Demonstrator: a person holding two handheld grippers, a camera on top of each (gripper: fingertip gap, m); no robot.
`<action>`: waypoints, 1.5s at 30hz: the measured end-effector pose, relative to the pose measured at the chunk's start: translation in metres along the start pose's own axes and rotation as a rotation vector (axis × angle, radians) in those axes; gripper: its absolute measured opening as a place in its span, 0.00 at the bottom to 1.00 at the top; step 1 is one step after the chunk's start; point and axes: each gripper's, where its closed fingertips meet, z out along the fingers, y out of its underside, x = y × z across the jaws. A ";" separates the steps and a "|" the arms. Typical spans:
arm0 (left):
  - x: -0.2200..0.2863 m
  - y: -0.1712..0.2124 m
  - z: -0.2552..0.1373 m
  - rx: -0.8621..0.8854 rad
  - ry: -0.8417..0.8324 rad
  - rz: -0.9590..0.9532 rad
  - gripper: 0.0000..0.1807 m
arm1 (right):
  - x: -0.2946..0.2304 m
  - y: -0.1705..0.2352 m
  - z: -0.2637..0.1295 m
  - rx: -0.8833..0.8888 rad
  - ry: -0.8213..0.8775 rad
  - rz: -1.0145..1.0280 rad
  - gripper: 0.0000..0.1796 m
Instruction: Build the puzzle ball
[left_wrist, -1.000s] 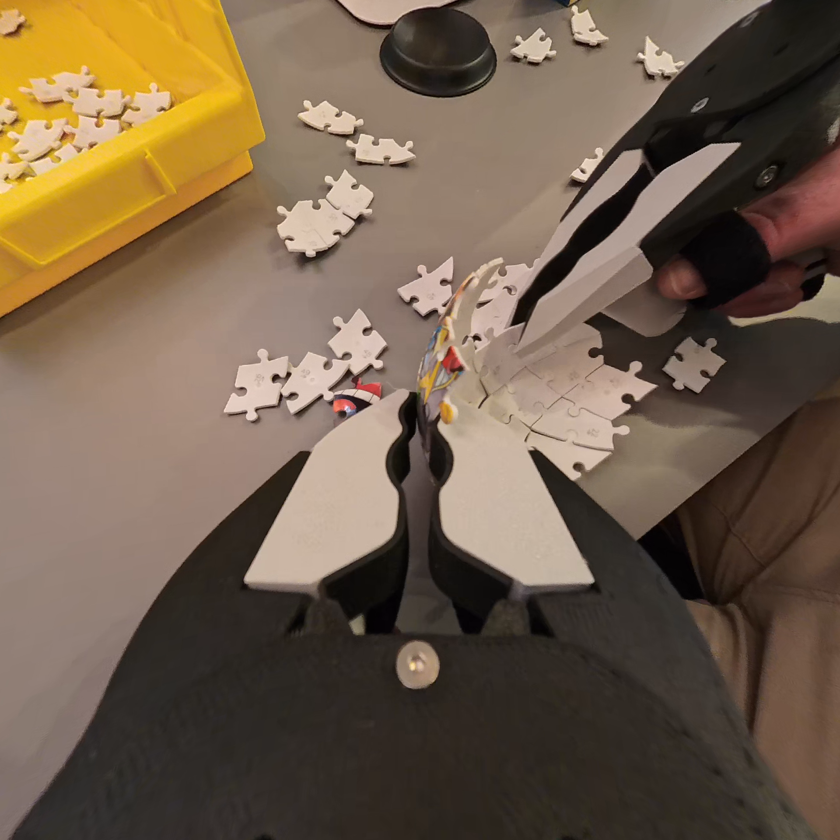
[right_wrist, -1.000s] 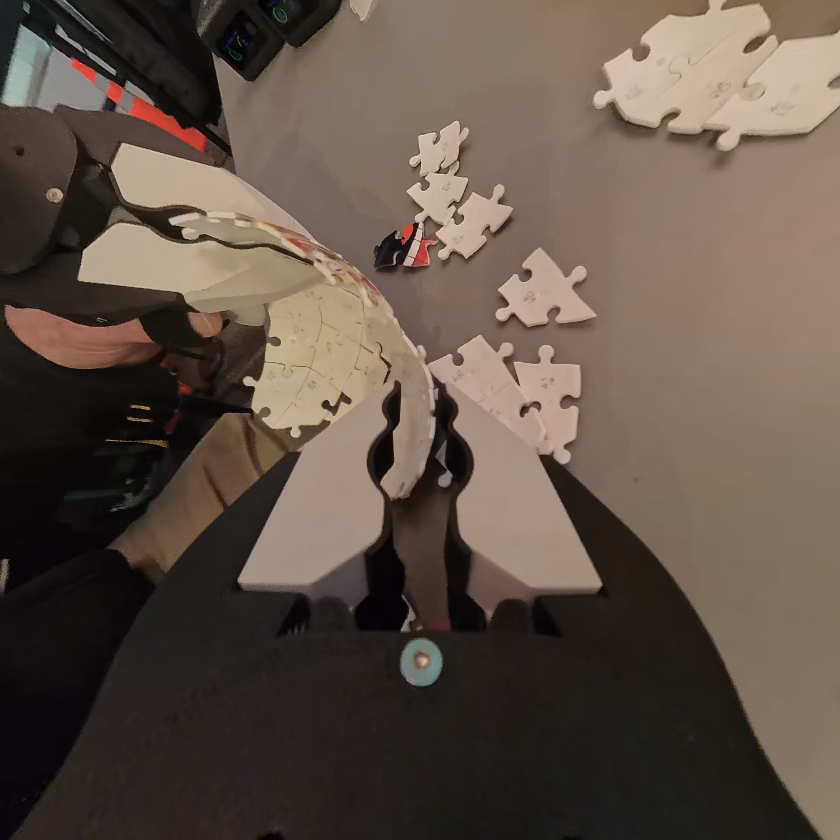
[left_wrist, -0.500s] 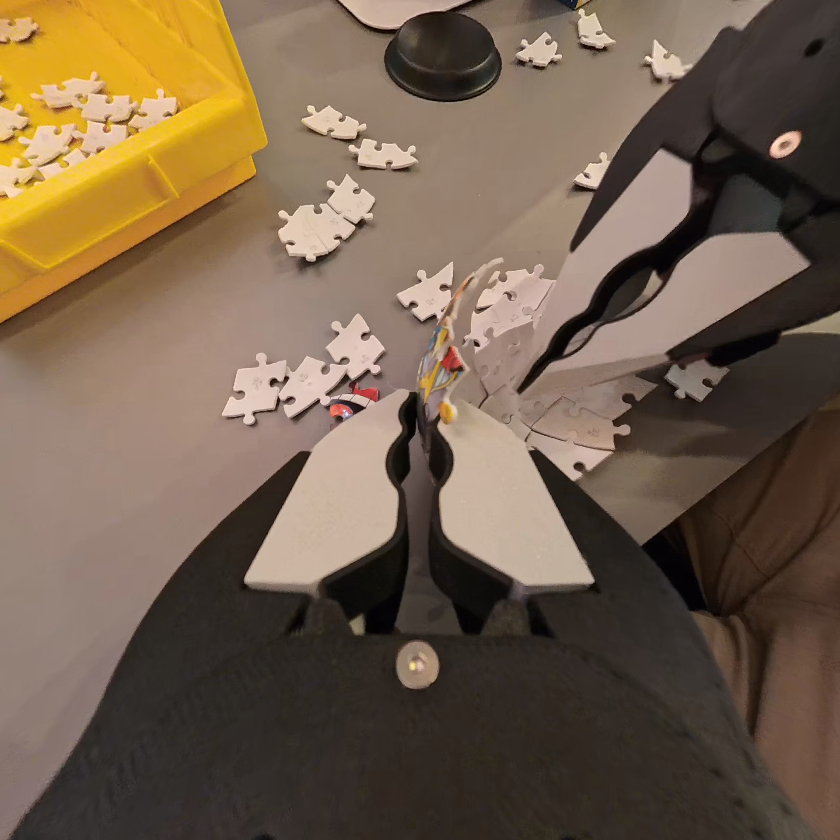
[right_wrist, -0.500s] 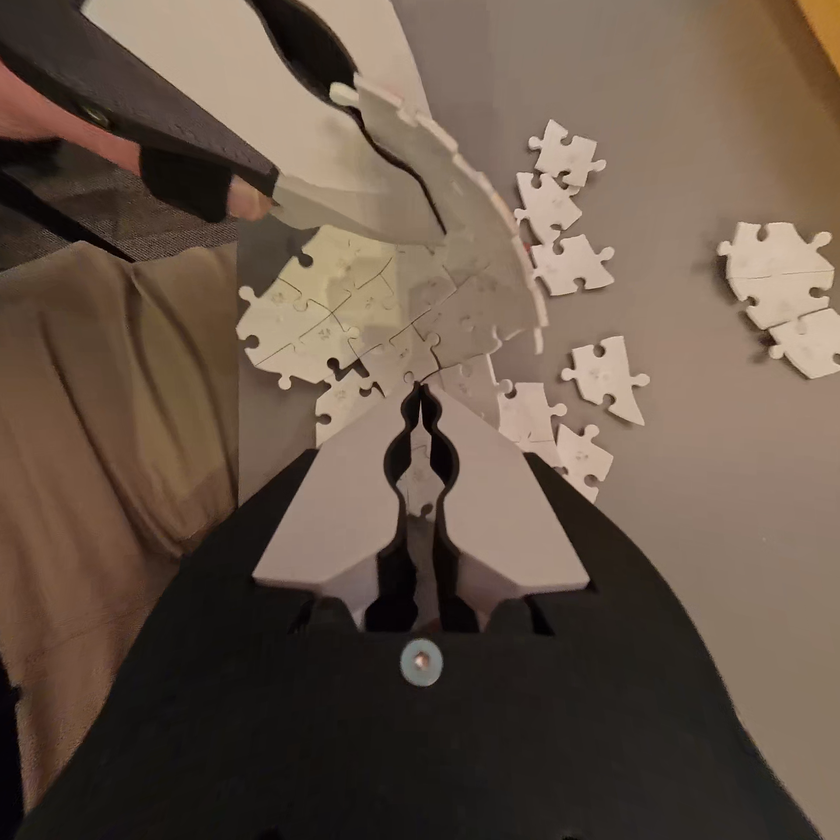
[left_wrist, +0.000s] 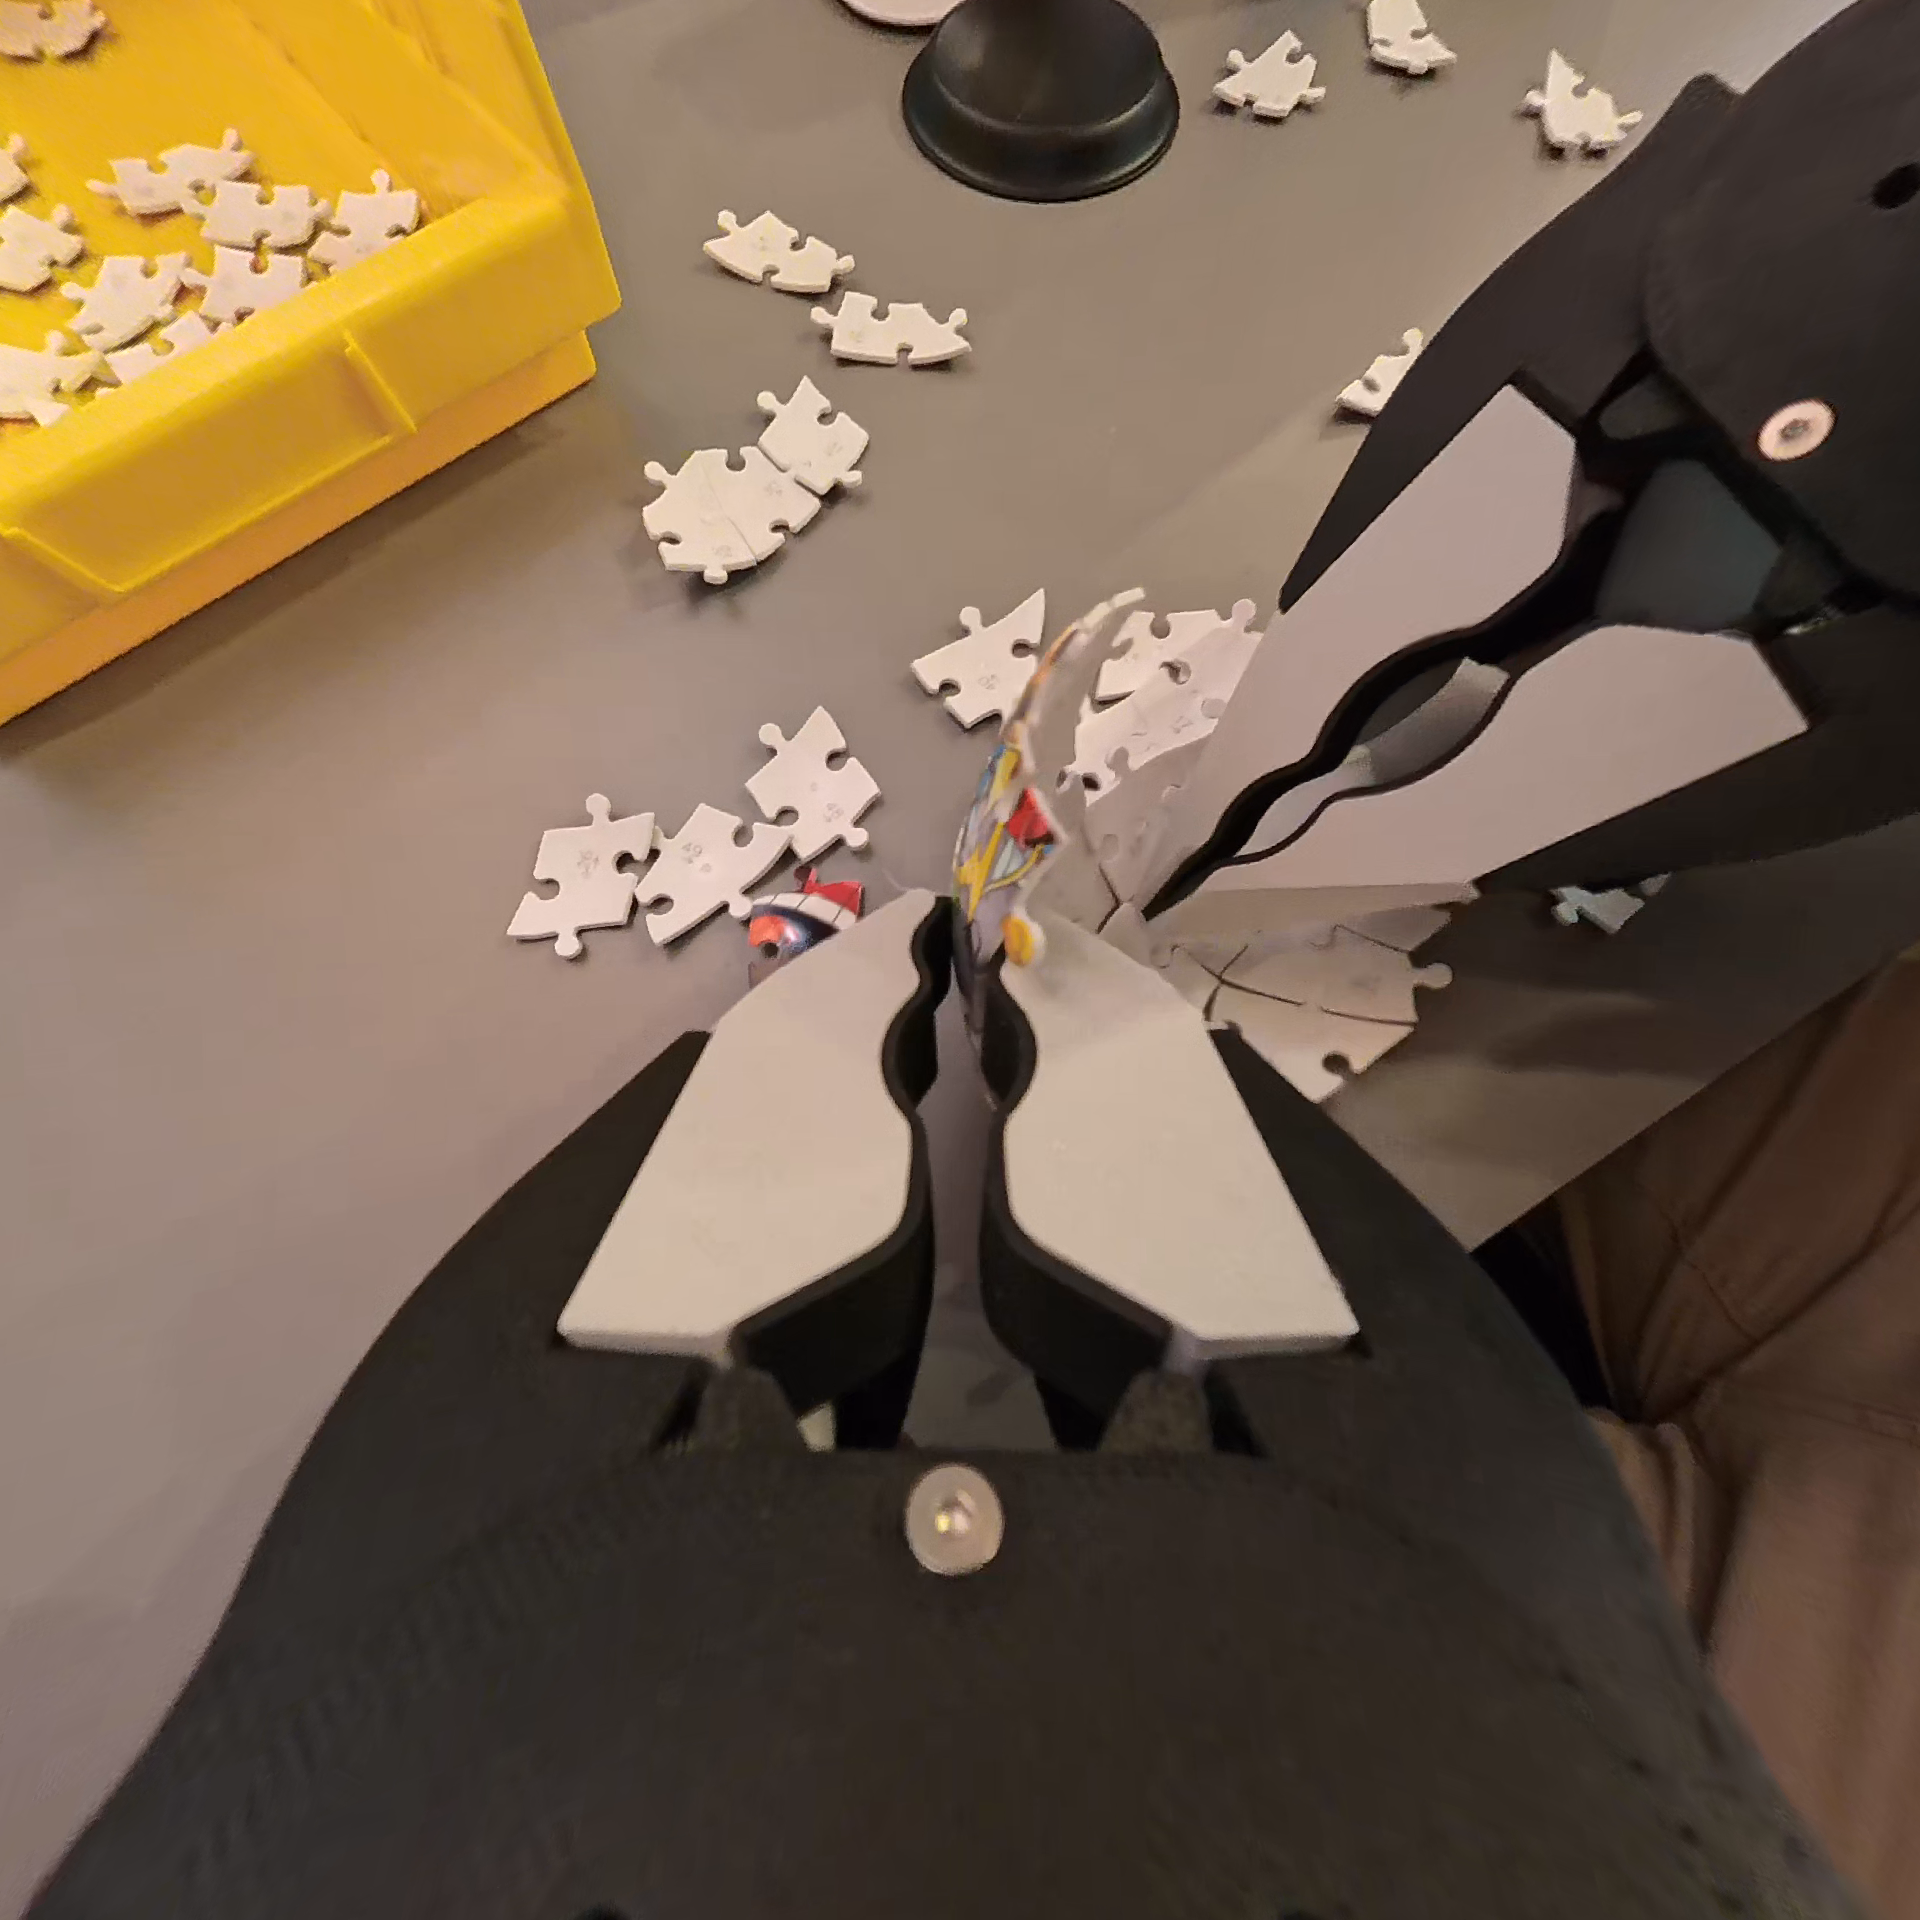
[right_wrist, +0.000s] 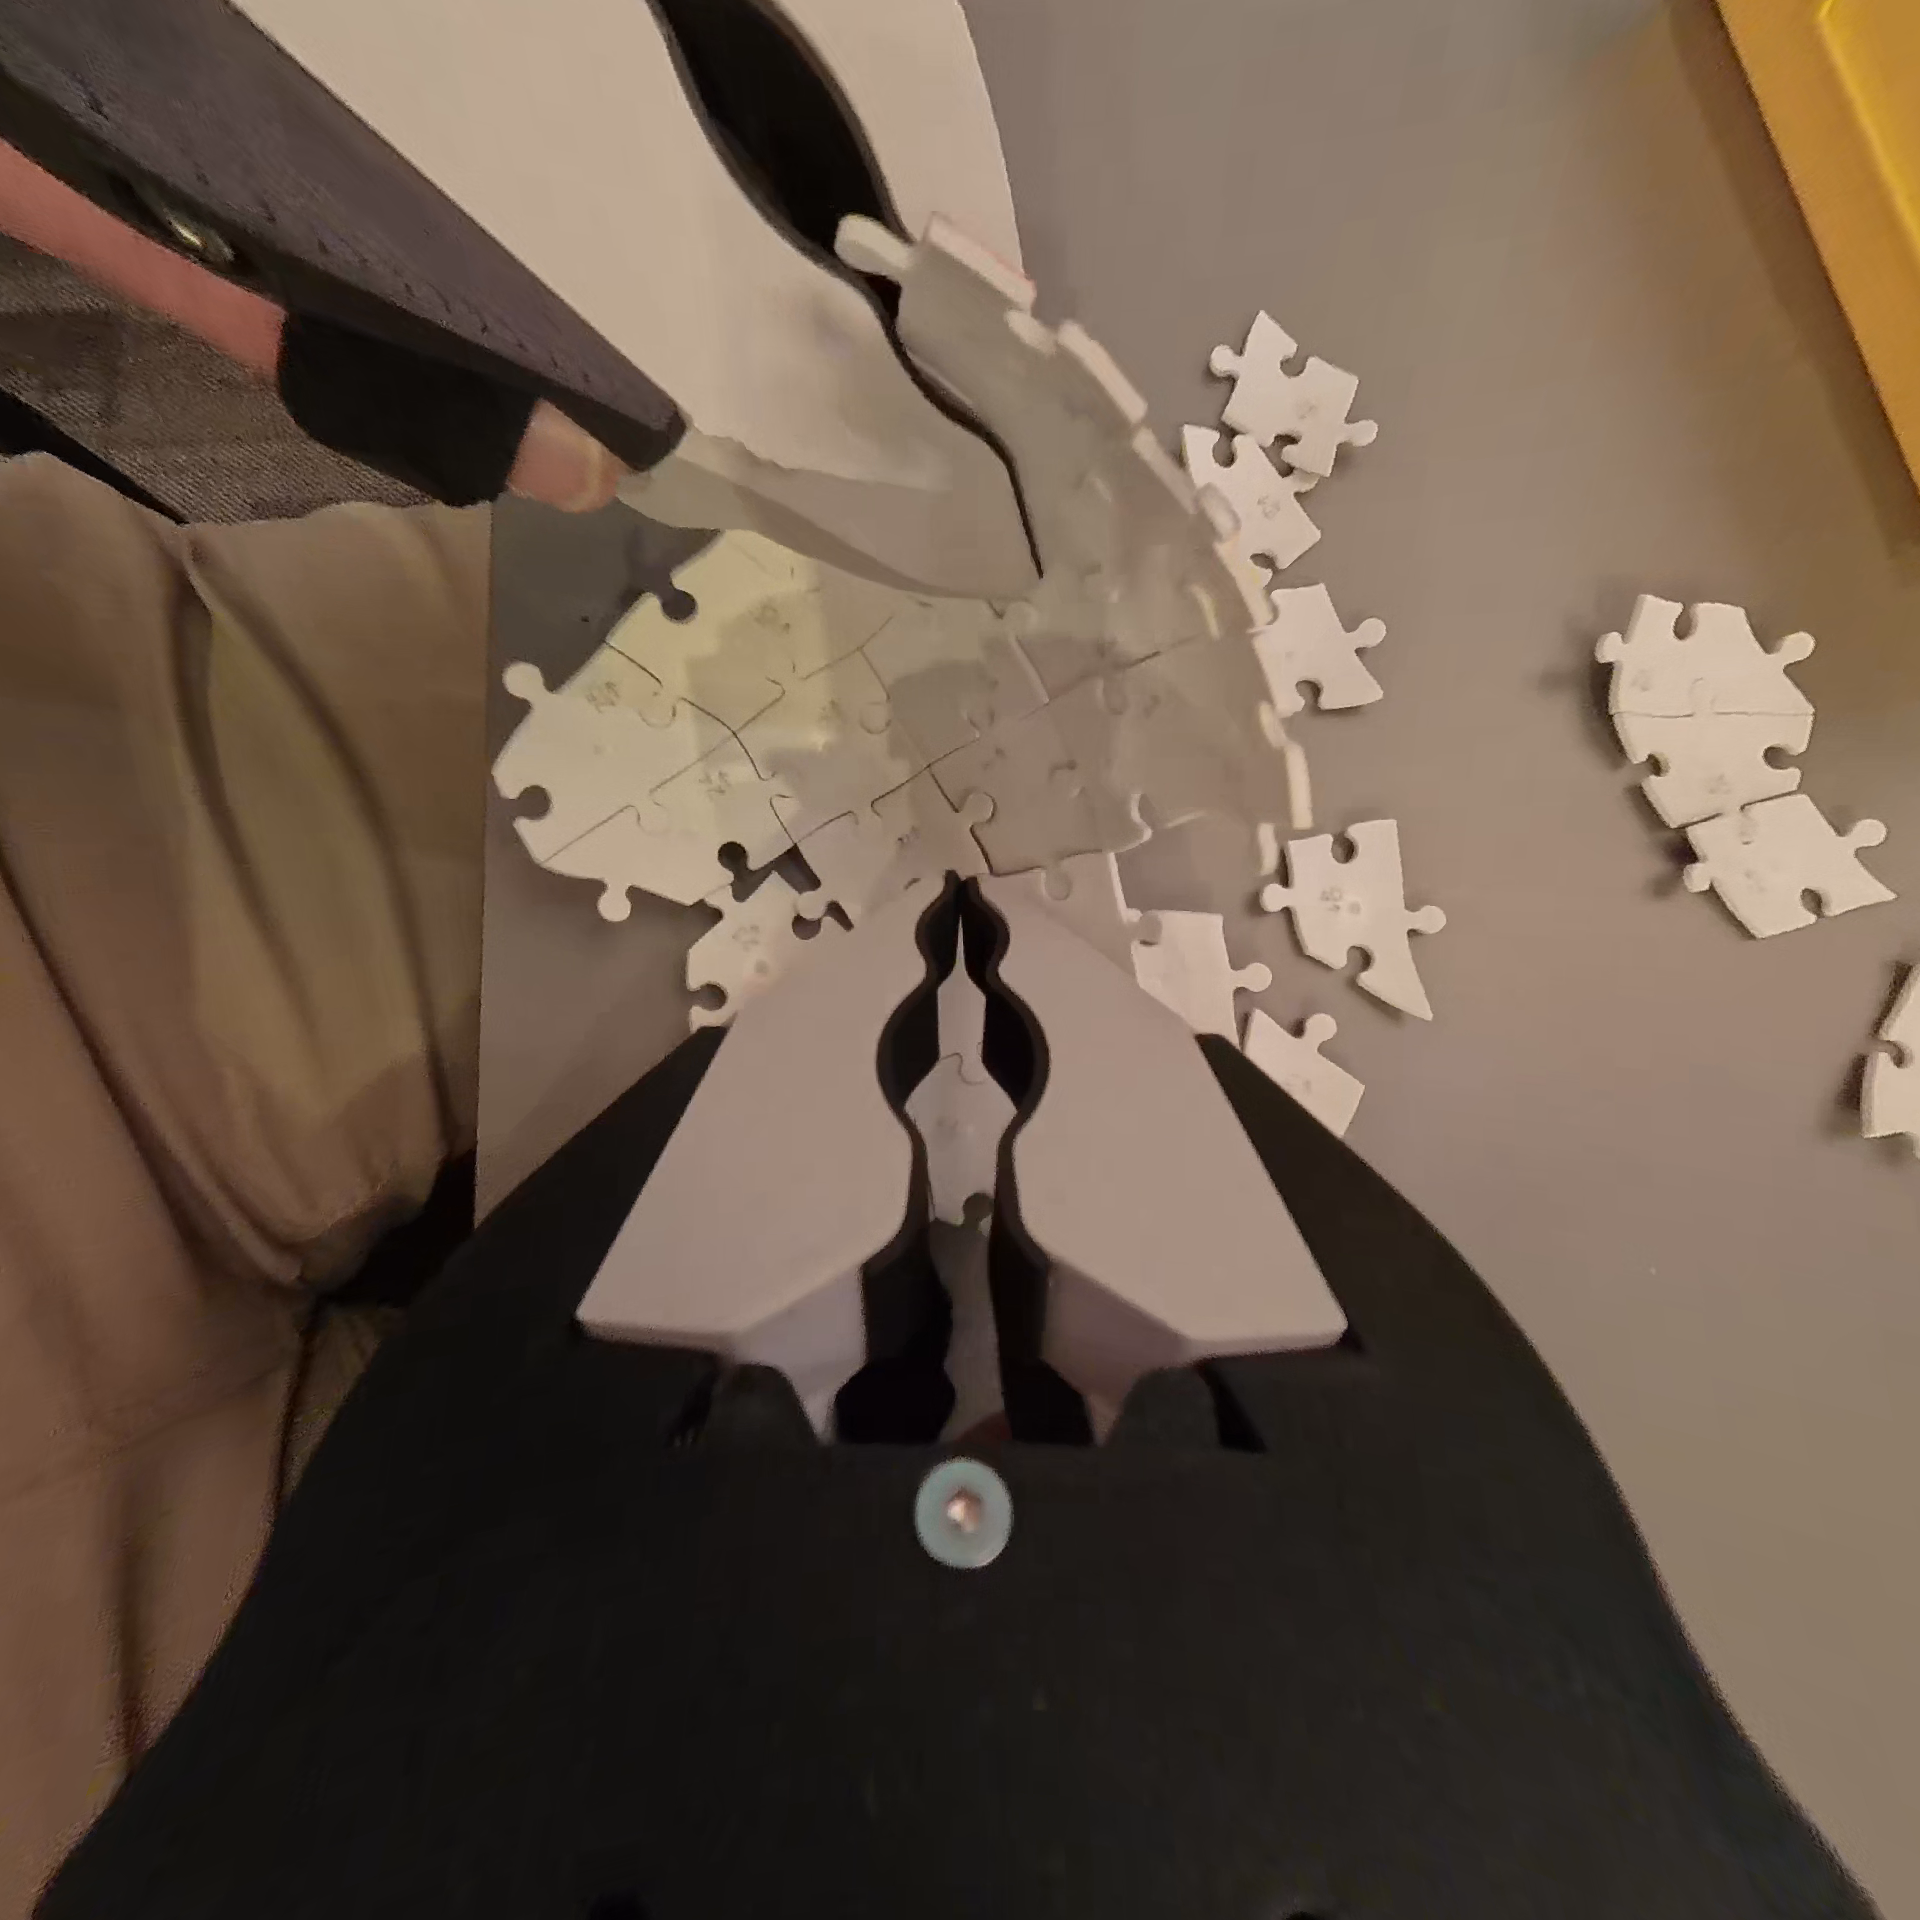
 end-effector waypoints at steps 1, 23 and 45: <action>0.000 0.001 0.000 -0.009 -0.006 -0.001 0.02 | 0.000 0.001 0.001 -0.008 0.001 -0.004 0.00; 0.001 0.004 0.001 -0.036 -0.074 -0.082 0.01 | -0.003 0.006 0.005 -0.114 -0.028 -0.028 0.00; 0.000 0.006 0.002 -0.019 -0.057 -0.113 0.01 | 0.020 0.005 -0.030 -0.022 -0.001 0.045 0.00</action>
